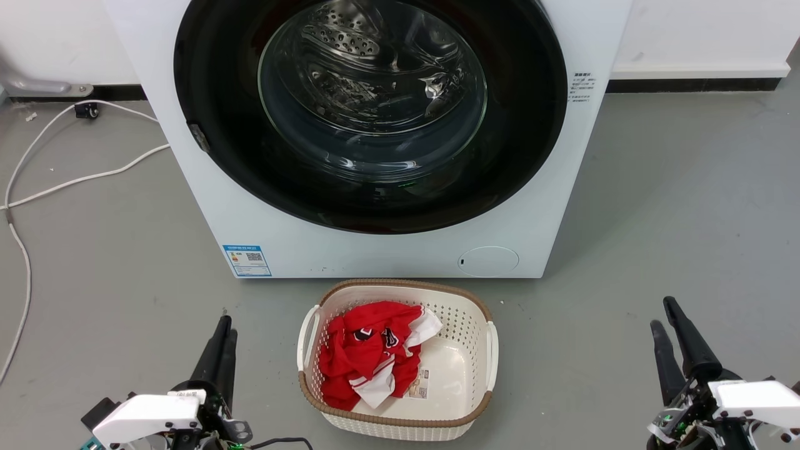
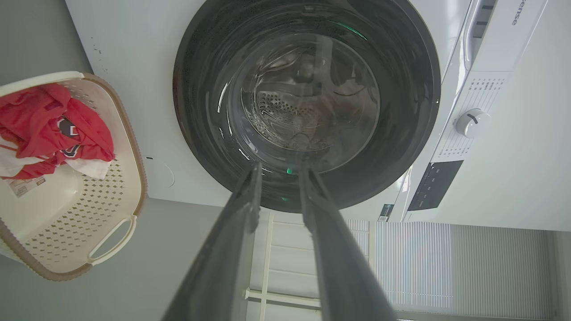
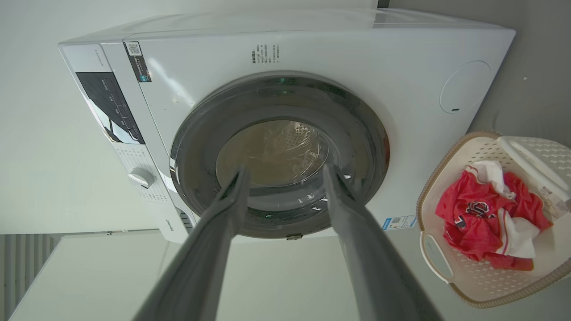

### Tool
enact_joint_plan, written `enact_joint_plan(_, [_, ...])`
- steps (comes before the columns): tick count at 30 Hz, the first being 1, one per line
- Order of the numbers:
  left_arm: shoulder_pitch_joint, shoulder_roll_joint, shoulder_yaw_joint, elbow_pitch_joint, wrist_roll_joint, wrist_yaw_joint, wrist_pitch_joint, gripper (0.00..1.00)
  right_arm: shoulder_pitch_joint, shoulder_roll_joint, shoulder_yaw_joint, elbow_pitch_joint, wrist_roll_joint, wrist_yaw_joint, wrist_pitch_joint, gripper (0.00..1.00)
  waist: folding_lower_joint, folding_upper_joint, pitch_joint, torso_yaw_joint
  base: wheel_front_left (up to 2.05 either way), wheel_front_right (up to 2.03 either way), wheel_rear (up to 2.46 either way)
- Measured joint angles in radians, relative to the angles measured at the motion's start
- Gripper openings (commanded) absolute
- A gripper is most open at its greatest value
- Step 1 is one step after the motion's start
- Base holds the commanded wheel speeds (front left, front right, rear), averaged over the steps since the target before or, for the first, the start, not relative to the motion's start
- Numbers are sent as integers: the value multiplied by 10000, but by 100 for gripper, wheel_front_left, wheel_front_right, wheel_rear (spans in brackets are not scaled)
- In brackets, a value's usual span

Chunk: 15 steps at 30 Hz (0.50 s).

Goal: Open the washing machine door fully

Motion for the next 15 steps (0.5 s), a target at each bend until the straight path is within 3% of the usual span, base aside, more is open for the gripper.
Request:
enact_joint_plan(9, [62, -2, -301, -259, 389, 4, -441, 100, 118, 17, 58, -301, -368, 0, -433, 100, 0, 0, 6, 22, 0, 0, 0])
enact_joint_plan(15, [59, 0, -374, -750, 1346, 4, -711, 100, 139, 21, 186, -759, -1446, 0, -721, 100, 0, 0, 22, 45, 0, 0, 0])
